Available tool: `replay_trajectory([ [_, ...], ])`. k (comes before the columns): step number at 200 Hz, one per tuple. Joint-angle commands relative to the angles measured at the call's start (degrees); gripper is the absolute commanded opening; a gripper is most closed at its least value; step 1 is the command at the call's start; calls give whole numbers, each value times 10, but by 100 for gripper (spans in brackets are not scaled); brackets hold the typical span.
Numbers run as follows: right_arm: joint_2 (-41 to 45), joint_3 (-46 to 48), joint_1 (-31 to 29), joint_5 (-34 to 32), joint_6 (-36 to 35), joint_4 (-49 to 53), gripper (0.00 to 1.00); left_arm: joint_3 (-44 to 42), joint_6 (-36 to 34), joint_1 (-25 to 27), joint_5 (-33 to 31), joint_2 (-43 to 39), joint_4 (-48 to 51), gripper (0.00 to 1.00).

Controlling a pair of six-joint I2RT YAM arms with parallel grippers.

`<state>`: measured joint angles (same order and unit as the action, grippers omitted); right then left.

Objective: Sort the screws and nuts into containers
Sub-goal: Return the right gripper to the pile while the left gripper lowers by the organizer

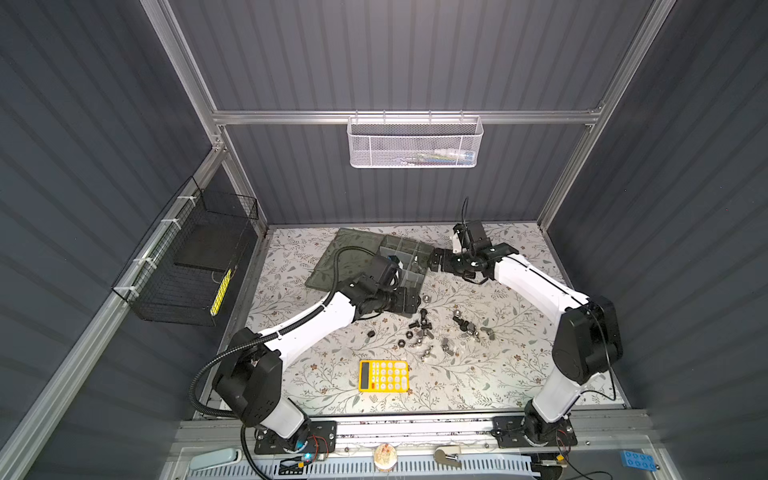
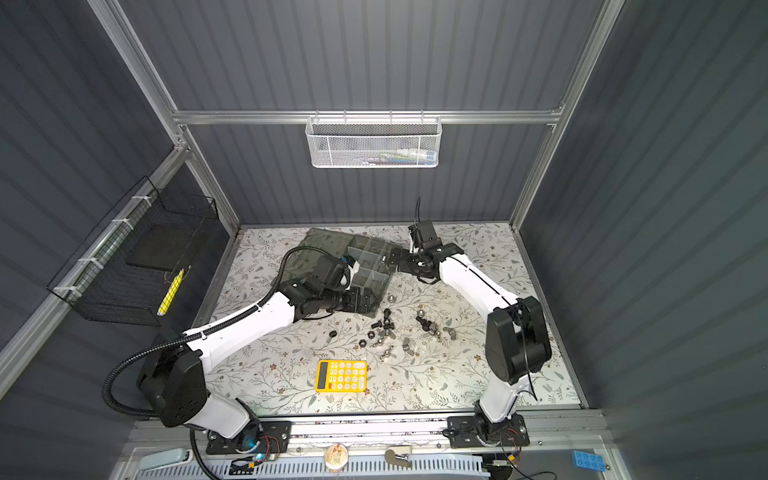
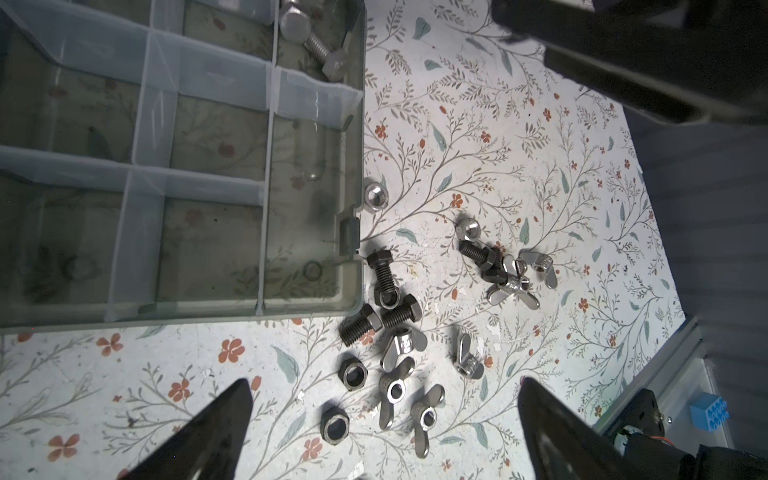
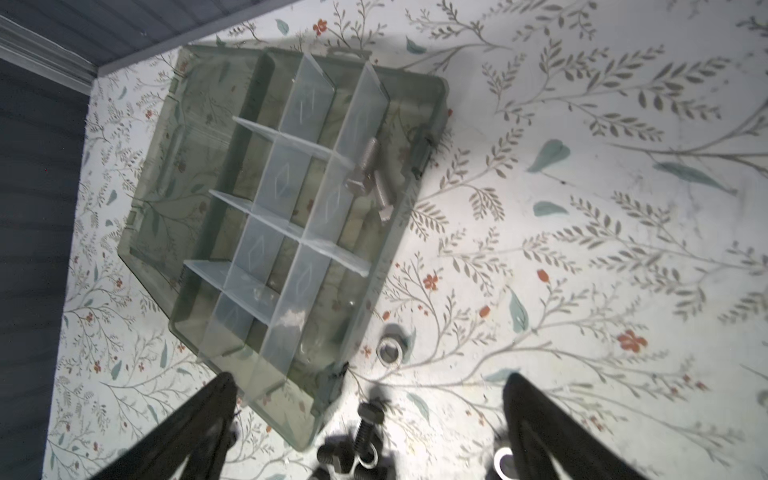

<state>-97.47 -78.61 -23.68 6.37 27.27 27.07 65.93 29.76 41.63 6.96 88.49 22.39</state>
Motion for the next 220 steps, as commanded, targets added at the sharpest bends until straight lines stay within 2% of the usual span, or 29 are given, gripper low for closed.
replay_trajectory([
  [1, 38, 59, -2, -21, -10, -3, 99, -31, 54, -1, 38, 2, -32, 100],
  [61, 129, 212, -2, -22, -10, -58, 99, -69, 125, 21, 42, 49, -94, 98],
  [88, 171, 268, -3, -25, -13, -89, 99, -65, 136, 28, 37, 82, -111, 91],
  [148, 208, 333, -2, -29, -18, -120, 99, -36, 111, 38, 23, 153, -97, 74],
  [220, 210, 350, -2, -13, -7, -147, 99, -15, 73, 47, -5, 188, -81, 60],
])
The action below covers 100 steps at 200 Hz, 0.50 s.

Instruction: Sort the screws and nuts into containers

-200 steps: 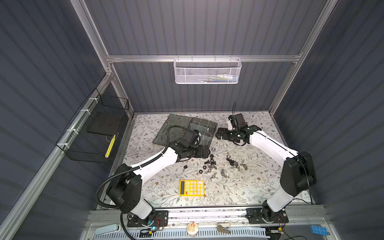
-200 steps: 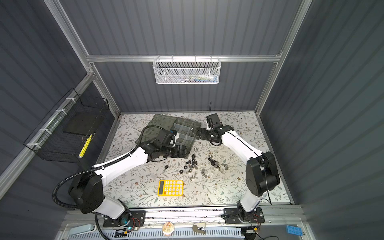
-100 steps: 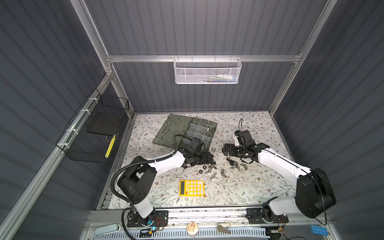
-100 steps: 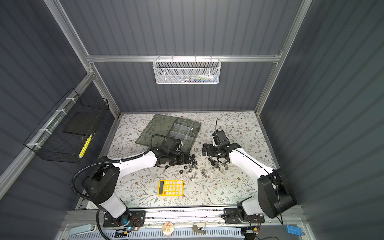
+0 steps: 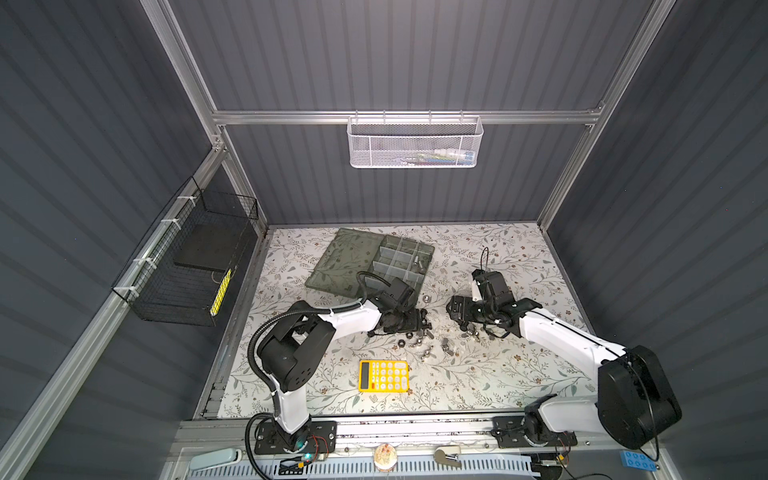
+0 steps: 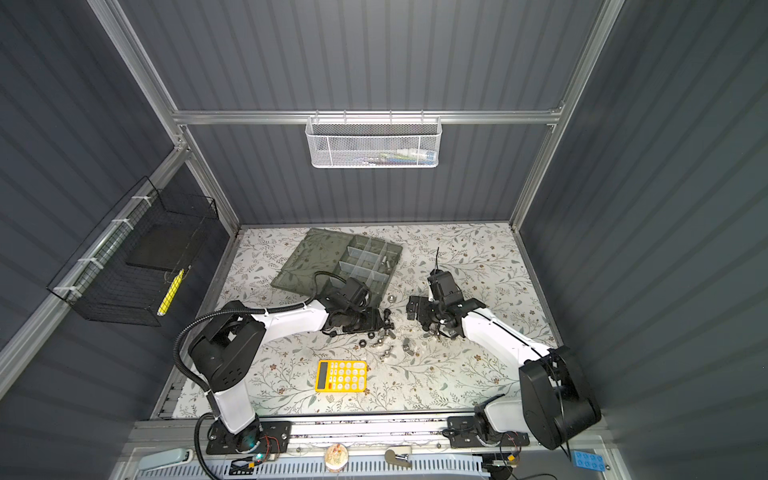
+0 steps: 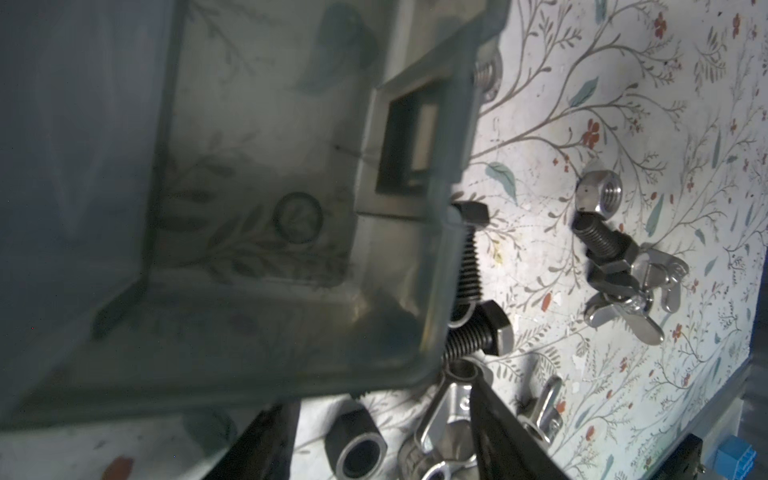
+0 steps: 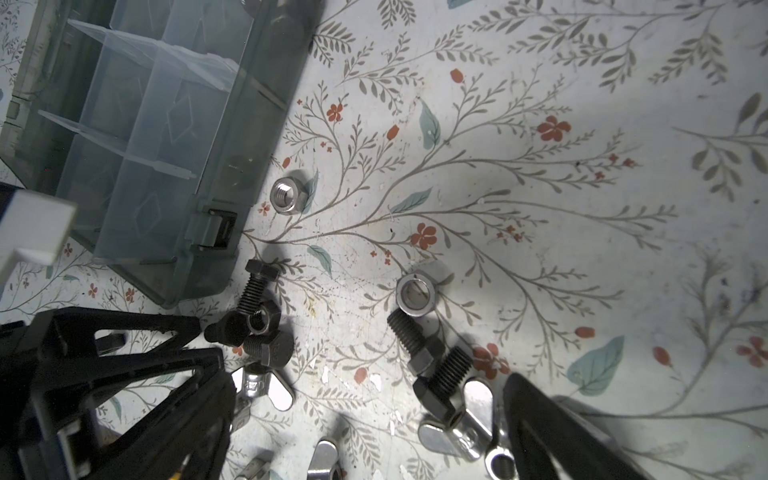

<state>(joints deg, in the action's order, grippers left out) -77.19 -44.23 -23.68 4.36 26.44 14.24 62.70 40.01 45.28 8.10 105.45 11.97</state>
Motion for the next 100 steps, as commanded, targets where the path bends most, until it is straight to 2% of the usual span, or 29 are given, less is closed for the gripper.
replay_trajectory([
  [1, 8, 7, -3, 8, 1, -20, 99, 18, -31, 11, -18, 18, 25, 60],
  [100, 25, 31, -3, 20, 19, -48, 99, 23, -90, 44, -100, 30, 56, 53],
])
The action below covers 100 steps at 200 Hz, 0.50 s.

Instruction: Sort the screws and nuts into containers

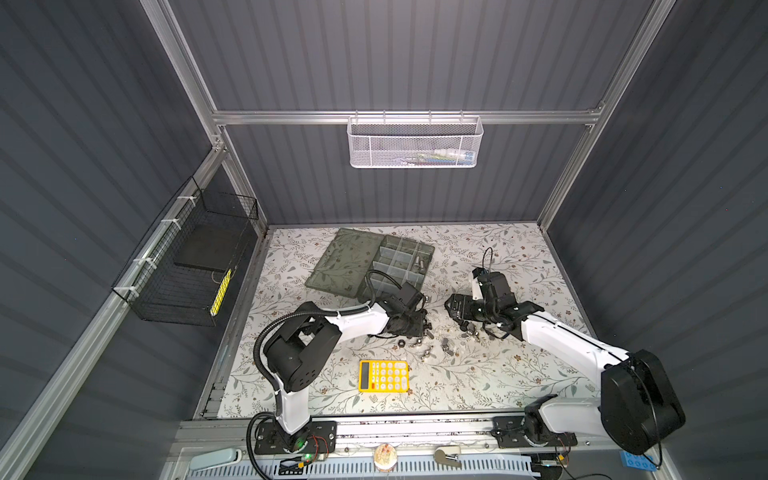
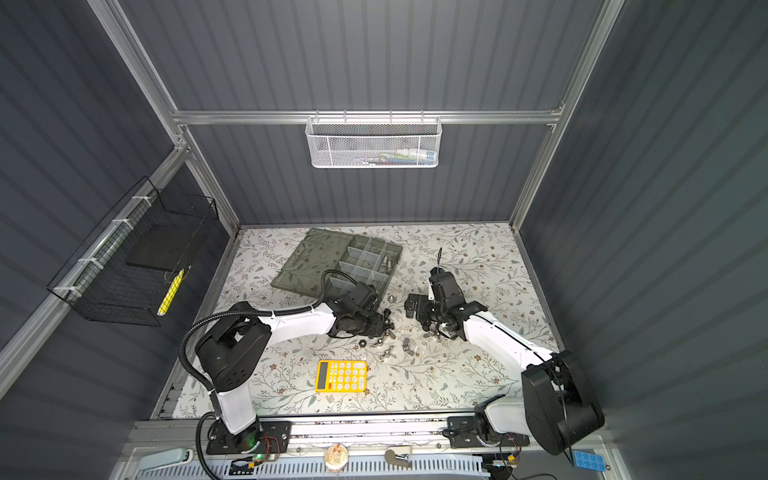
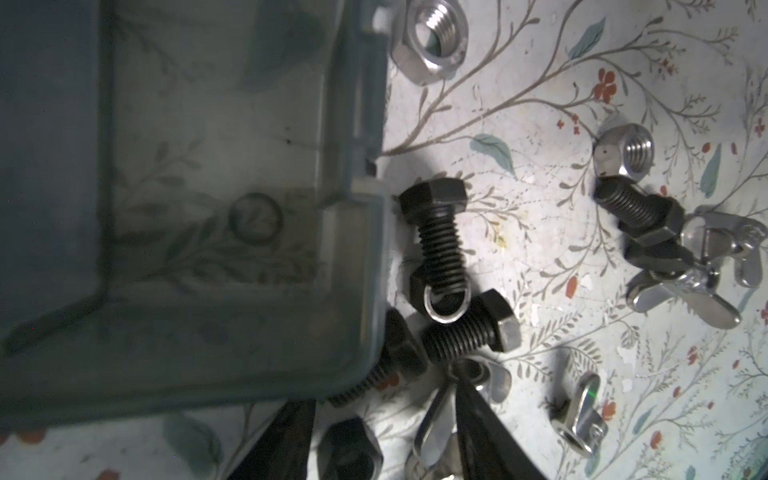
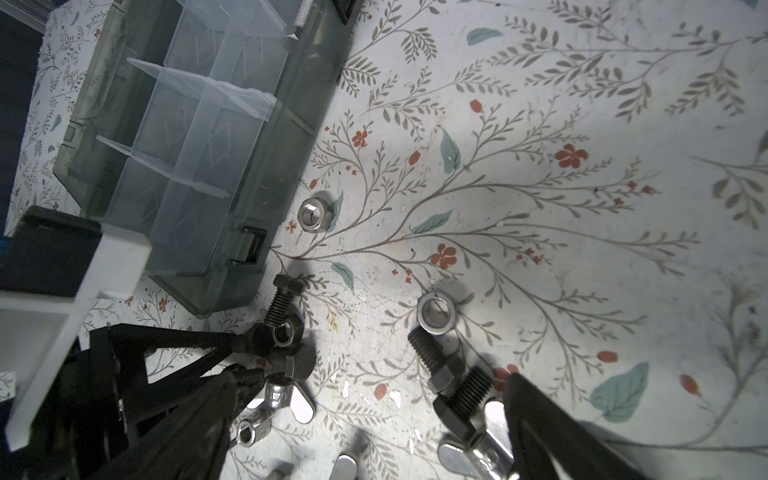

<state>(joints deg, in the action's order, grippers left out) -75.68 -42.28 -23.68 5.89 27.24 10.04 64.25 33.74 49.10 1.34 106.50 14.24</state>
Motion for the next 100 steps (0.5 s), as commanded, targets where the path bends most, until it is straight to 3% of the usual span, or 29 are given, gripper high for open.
replay_trajectory([
  [1, 10, 11, -3, 5, 11, -6, 99, 8, -27, 5, -33, 21, 34, 53],
  [100, 21, 24, -3, 3, 15, -9, 99, 36, -55, 26, -91, 57, 28, 49],
])
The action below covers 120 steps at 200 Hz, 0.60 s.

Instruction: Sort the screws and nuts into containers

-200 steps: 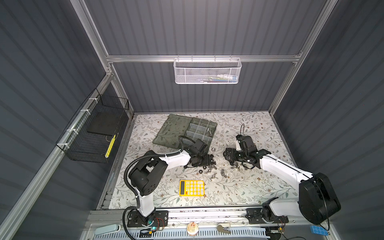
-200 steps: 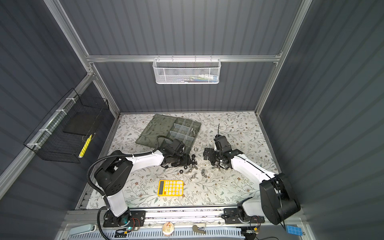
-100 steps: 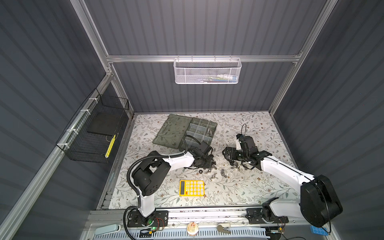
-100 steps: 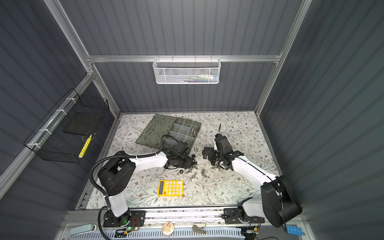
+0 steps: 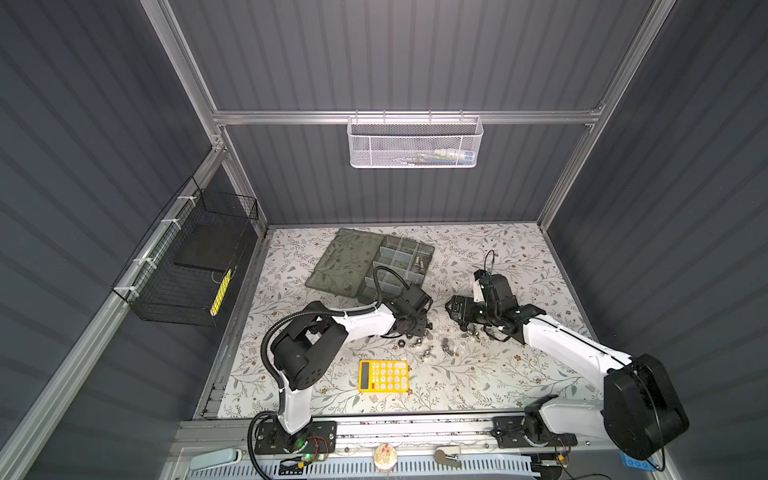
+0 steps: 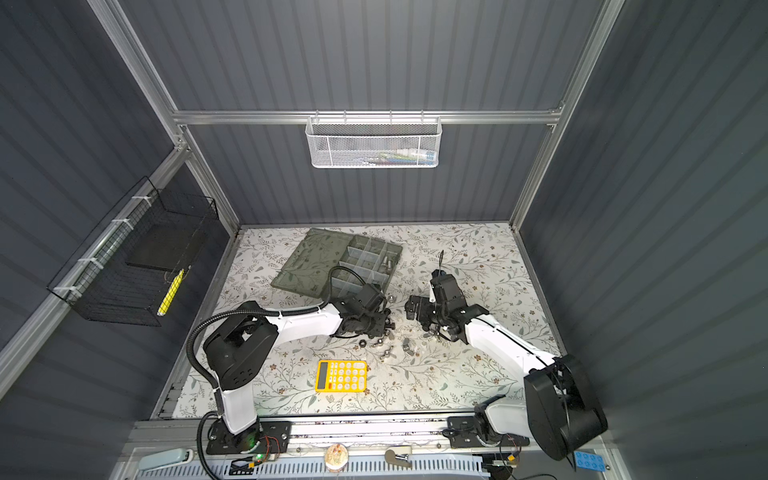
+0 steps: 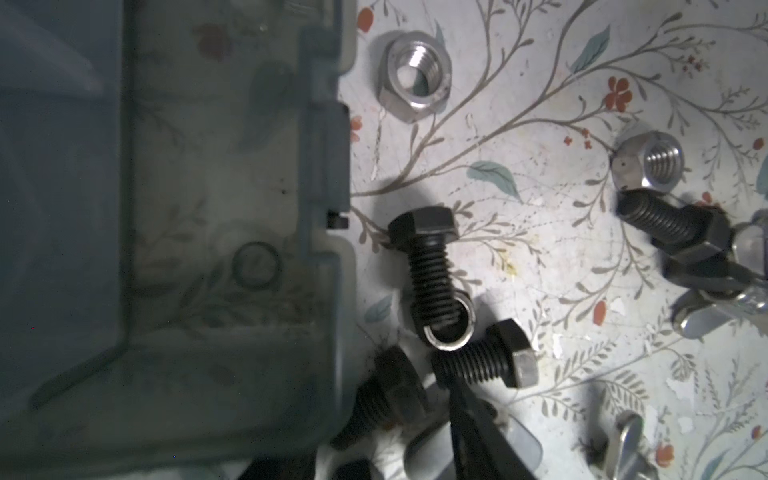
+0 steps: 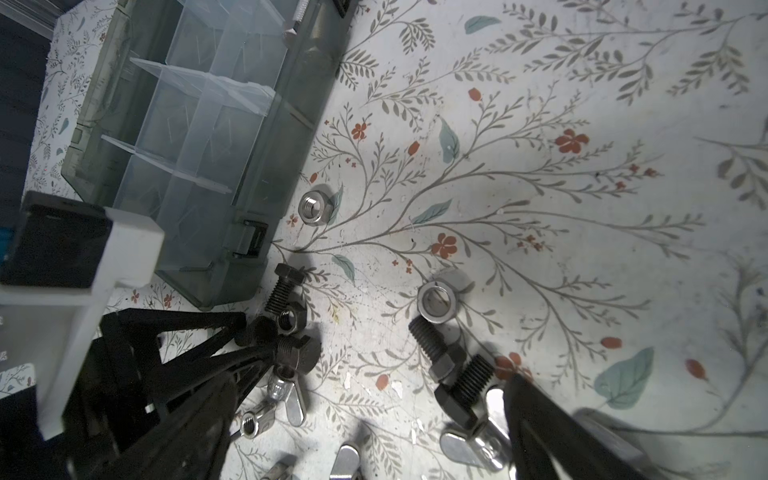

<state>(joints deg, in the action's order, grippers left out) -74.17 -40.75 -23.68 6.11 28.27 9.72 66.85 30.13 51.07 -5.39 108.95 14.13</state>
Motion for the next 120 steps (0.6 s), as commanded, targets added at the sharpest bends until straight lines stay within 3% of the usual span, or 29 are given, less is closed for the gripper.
replay_trajectory([
  [1, 6, 8, -3, 0, 5, -6, 99, 10, -19, 7, -24, 33, 29, 49],
  [120, 4, 2, -3, -1, 11, -4, 99, -10, -49, 23, -68, 16, 62, 28],
])
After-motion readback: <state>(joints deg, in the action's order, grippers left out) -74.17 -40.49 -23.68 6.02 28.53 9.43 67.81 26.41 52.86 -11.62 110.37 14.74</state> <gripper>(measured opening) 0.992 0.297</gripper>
